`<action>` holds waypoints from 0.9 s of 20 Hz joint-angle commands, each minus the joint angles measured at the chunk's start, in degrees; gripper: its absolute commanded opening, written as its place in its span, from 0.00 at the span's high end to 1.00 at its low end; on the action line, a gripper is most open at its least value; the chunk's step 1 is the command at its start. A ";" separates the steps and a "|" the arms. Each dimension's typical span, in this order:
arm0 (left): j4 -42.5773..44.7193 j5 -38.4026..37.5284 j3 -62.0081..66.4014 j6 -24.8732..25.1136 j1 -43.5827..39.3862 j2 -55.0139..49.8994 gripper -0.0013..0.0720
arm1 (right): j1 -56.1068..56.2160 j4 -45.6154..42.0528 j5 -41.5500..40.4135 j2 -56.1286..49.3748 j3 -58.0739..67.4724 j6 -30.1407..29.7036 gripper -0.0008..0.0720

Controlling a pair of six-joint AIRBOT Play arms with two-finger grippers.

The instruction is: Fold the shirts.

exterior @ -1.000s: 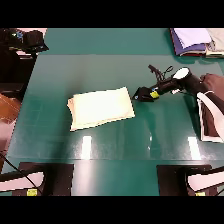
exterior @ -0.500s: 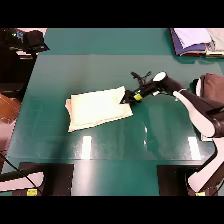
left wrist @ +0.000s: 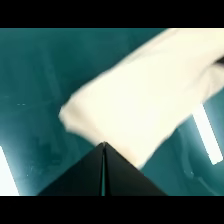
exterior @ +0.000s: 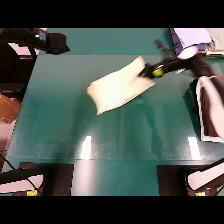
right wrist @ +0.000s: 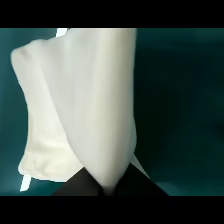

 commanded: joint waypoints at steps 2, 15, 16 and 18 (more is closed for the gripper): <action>0.02 1.09 0.04 -0.02 -4.11 0.04 0.95 | -18.43 -4.85 -0.33 6.71 4.33 2.05 0.97; -0.46 3.76 0.04 -0.52 -6.99 -0.09 0.95 | -42.77 -2.67 -6.67 7.80 6.80 3.26 0.97; -0.46 3.78 0.04 -0.50 -6.99 -0.07 0.95 | -42.77 -1.75 -6.71 7.80 8.33 3.23 0.97; -0.50 3.67 0.04 -0.50 -6.99 -0.07 0.95 | -42.73 -1.36 -5.92 7.80 13.79 3.26 0.97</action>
